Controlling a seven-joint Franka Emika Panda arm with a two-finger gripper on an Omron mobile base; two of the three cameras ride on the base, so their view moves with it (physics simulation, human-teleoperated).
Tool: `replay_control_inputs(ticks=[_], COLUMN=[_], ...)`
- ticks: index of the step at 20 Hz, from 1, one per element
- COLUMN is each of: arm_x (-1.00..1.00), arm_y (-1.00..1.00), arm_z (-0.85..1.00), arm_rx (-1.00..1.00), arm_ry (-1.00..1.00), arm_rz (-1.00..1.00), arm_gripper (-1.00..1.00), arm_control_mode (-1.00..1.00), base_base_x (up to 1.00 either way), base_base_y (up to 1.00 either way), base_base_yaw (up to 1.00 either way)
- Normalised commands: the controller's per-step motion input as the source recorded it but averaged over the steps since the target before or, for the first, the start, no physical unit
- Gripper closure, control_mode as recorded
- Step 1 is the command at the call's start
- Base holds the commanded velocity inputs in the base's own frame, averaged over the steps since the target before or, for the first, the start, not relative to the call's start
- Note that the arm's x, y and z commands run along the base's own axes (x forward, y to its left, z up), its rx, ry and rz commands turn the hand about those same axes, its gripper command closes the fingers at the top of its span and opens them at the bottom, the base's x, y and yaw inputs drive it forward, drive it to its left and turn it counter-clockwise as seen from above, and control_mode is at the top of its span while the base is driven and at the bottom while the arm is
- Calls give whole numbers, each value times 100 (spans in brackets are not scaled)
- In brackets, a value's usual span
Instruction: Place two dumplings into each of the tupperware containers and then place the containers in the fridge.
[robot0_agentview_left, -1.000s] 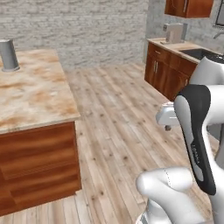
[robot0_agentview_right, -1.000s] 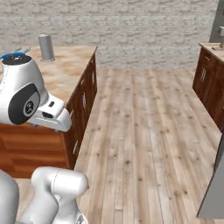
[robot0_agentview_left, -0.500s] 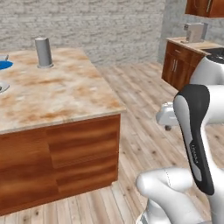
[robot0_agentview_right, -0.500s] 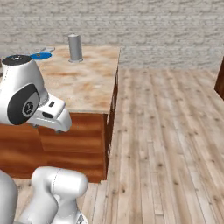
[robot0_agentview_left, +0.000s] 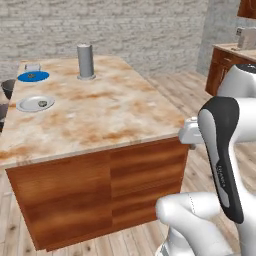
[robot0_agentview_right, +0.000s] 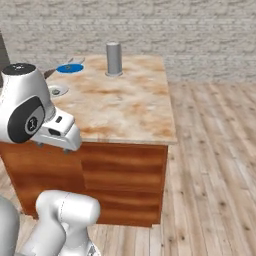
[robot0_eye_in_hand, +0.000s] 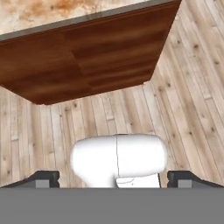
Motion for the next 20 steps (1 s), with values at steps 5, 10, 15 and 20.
replay_control_inputs(ticks=[5, 10, 15, 20], arm_x=[0, 0, 0, 0], arm_y=[0, 0, 0, 0], arm_z=[0, 0, 0, 0], arm_rx=[0, 0, 0, 0], arm_ry=[0, 0, 0, 0], arm_rz=[0, 0, 0, 0], arm_gripper=[-100, -100, -100, -100], arm_control_mode=[100, 100, 100, 100], base_base_x=[9, 0, 36, 76], base_base_y=[100, 100, 100, 97], base_base_yaw=[2, 2, 0, -42])
